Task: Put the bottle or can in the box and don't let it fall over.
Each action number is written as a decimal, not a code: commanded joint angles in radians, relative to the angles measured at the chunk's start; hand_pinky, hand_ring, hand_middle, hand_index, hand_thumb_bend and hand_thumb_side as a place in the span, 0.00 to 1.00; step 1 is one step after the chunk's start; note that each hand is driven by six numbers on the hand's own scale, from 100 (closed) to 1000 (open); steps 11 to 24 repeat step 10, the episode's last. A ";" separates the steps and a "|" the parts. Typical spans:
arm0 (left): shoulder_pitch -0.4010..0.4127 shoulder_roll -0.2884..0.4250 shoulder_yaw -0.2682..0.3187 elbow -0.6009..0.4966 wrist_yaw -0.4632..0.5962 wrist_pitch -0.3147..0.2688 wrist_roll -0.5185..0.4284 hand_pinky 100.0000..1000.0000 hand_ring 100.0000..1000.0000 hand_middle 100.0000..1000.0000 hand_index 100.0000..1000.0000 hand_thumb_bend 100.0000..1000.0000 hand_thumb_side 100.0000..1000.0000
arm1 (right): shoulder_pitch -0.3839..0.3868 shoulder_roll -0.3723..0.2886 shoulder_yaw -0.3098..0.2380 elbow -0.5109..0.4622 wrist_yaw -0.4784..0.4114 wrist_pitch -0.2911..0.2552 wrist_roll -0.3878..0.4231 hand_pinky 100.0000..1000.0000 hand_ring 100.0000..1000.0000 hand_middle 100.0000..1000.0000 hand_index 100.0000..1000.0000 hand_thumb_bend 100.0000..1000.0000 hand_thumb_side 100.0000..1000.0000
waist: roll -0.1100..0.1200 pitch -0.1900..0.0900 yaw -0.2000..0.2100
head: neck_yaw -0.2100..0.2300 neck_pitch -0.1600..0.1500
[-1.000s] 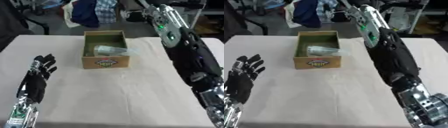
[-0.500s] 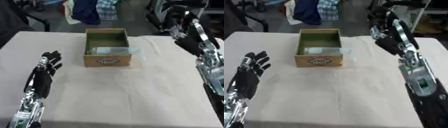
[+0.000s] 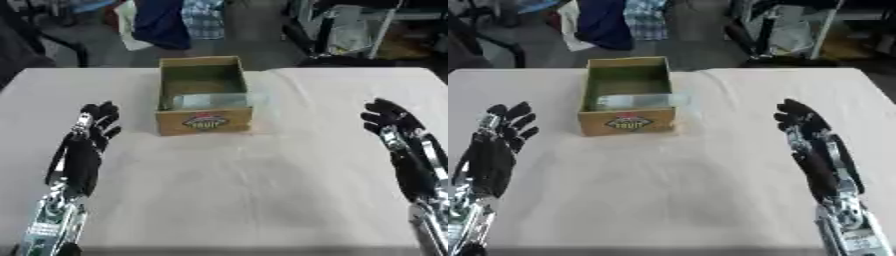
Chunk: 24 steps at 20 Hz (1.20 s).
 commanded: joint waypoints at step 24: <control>-0.010 0.018 0.002 -0.025 -0.045 -0.024 -0.005 0.93 0.92 0.93 0.74 0.00 0.81 | -0.008 0.030 0.025 0.010 0.047 0.008 -0.011 0.86 0.81 0.78 0.85 0.00 0.58 | 0.011 -0.040 0.023 | 0.009 -0.002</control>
